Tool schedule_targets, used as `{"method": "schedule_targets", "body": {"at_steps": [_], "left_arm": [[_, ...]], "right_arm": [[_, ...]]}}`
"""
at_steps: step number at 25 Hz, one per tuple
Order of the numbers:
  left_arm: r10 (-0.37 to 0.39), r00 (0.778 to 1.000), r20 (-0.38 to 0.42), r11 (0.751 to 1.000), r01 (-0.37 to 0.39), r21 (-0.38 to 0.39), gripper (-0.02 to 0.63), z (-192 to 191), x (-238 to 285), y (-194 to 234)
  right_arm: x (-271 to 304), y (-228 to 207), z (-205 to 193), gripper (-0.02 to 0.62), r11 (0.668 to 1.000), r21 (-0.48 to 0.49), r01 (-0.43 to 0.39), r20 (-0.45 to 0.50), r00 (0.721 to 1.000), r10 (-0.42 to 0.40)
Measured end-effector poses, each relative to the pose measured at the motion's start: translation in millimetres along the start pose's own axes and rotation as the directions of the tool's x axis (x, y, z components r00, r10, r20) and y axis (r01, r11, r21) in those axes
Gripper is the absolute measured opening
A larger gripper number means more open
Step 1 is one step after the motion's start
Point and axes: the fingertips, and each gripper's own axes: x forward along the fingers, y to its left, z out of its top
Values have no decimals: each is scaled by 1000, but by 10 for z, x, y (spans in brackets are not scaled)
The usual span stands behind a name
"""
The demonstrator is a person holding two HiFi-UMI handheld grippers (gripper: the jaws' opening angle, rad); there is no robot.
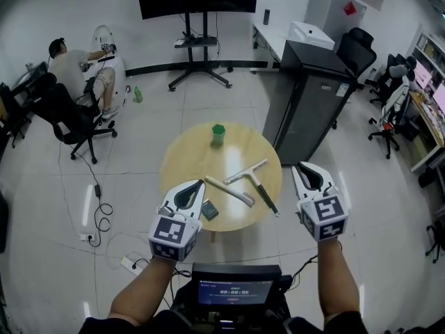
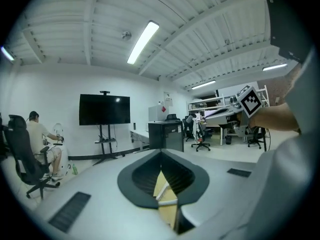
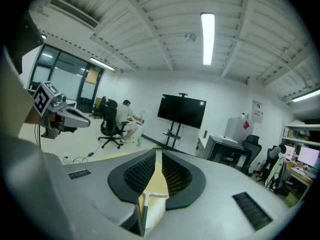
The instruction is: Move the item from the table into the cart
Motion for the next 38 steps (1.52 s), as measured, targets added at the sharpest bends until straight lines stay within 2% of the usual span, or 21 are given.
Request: {"method": "schedule_targets", "body": {"at_steps": [3,4,5,8,12,16,21,24,25,27,31,34,36,38], "left_arm": [[12,998,-68,1000,-12,-8,18,-171,781,51],[16,996,-93,1000,-17,-11,18,-244,1015,64],[24,993,-116,999,-27,-20,18,-318,1224,69],[66,982,-178,995,-78,-63,18,-500,1765,15],[121,951,-285,985,-151,-87,20,-891,2400,150],[116,916,-383,974,-180,-135,26,-1397,2855,434],[62,869,-491,931,-229,-286,34,-2094,3272,698],[46,849,-527,921,-240,-307,40,-2391,3475,801],[41,843,-537,919,-242,-310,52,-2475,3549,856],[31,828,-560,910,-255,-327,63,-2654,3658,987],[4,794,-608,866,-306,-395,63,-2993,3820,1107],[-13,785,-619,854,-313,-415,63,-3118,3985,1099],[-28,783,-621,854,-304,-422,63,-3168,4075,1092],[-37,784,-620,854,-297,-426,63,-3215,4144,1102]], "right_arm": [[694,-397,-412,37,996,16,-93,-81,992,94],[909,-491,-560,73,990,36,-133,-109,985,137],[1105,-572,-701,150,983,62,-172,-133,975,179],[1571,-842,-1109,160,959,137,-250,-186,944,272],[2213,-1055,-1778,160,932,210,-296,-299,888,350],[2802,-1069,-2296,160,907,305,-291,-388,832,397],[3376,-914,-2931,160,876,426,-228,-472,770,430],[3622,-826,-3285,160,868,453,-205,-518,731,443],[3699,-791,-3384,203,863,464,-200,-531,718,451],[3852,-682,-3555,217,856,477,-197,-553,690,467],[4124,-539,-3822,217,856,470,-216,-584,651,485],[4282,-519,-4041,216,865,452,-218,-615,625,480],[4357,-493,-4159,217,863,453,-221,-631,604,486],[4433,-484,-4235,216,863,457,-216,-638,596,487]]}}
